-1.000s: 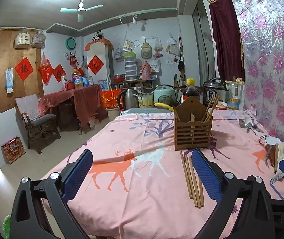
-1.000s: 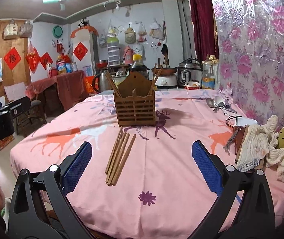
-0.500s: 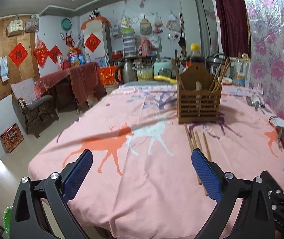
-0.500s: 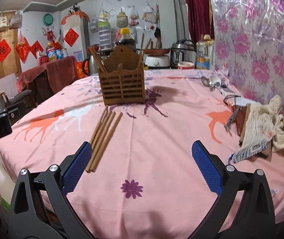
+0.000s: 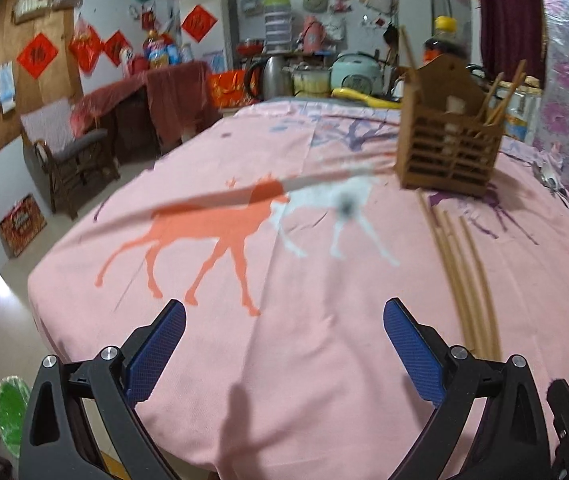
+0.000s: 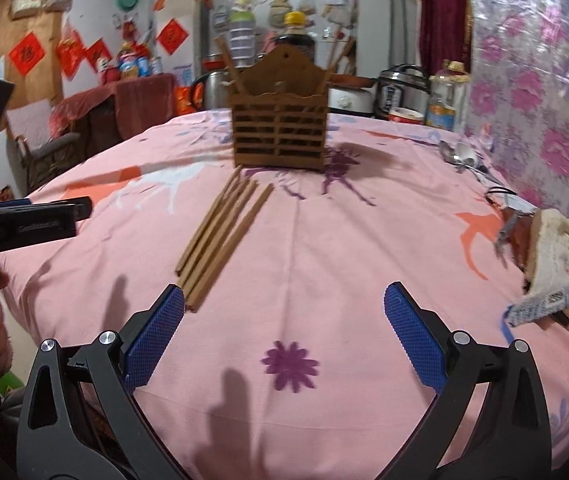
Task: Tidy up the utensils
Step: 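Move both open tools back toward the remaining loose chopsticks, then position the left tool over one chopstick while the right tool aligns over another, then close the left tool on its chopstick while the right tool grasps another chopstick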
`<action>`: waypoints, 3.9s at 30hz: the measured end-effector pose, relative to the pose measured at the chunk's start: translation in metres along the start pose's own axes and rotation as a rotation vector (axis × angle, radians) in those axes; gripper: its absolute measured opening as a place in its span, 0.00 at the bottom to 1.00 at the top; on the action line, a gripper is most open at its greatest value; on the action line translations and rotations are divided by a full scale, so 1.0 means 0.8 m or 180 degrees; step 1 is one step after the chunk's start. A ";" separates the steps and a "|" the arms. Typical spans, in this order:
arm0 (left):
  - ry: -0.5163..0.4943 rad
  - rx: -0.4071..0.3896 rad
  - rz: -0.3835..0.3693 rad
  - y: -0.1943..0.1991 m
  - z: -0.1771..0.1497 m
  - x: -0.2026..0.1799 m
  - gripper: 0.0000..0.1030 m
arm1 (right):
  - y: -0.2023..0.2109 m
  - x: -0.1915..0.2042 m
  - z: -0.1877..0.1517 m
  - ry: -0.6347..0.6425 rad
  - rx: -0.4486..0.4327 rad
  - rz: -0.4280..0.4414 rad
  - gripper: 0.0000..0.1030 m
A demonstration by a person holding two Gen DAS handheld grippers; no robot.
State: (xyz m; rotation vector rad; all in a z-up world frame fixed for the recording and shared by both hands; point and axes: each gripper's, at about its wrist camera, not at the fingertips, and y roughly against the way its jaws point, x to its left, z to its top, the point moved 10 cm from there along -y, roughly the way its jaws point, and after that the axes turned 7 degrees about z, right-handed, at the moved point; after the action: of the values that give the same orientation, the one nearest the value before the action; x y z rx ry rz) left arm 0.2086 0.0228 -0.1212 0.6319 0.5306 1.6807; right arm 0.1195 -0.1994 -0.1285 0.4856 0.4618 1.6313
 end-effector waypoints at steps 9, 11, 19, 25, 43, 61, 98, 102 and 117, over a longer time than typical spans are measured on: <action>0.0044 0.0157 -0.0022 -0.030 -0.016 0.011 0.95 | -0.025 0.022 -0.010 0.0224 0.0197 0.0035 0.94; 0.0032 0.0171 -0.0030 -0.031 -0.018 0.008 0.95 | -0.030 0.021 -0.013 0.0211 0.0250 0.0044 0.93; -0.0044 0.0221 -0.0094 -0.037 -0.026 -0.005 0.95 | -0.057 0.004 -0.022 0.0004 0.0473 -0.0011 0.89; -0.0189 0.0173 -0.0150 -0.032 -0.030 -0.023 0.95 | -0.057 0.010 -0.023 0.0001 0.0479 0.0155 0.86; -0.0757 0.0033 -0.0735 0.002 -0.052 -0.109 0.95 | -0.051 -0.053 -0.017 -0.0766 0.0318 0.0155 0.44; -0.0250 0.0509 -0.0578 -0.058 -0.028 -0.057 0.95 | -0.050 -0.047 -0.018 -0.0734 0.0302 0.0199 0.53; -0.0365 0.0342 -0.0915 -0.044 -0.025 -0.091 0.14 | -0.045 -0.041 -0.012 -0.0634 0.0279 0.0201 0.52; -0.0290 0.0389 -0.0991 -0.044 -0.026 -0.083 0.13 | -0.043 -0.026 -0.006 -0.0481 0.0259 0.0215 0.51; -0.0316 0.0339 -0.0973 -0.042 -0.027 -0.084 0.11 | -0.082 -0.015 -0.006 -0.0398 0.0544 0.0204 0.07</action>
State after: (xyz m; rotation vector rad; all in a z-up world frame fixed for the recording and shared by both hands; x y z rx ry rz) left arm 0.2294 -0.0367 -0.1675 0.6712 0.6153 1.3342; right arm 0.1723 -0.2041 -0.1694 0.7326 0.4983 1.6192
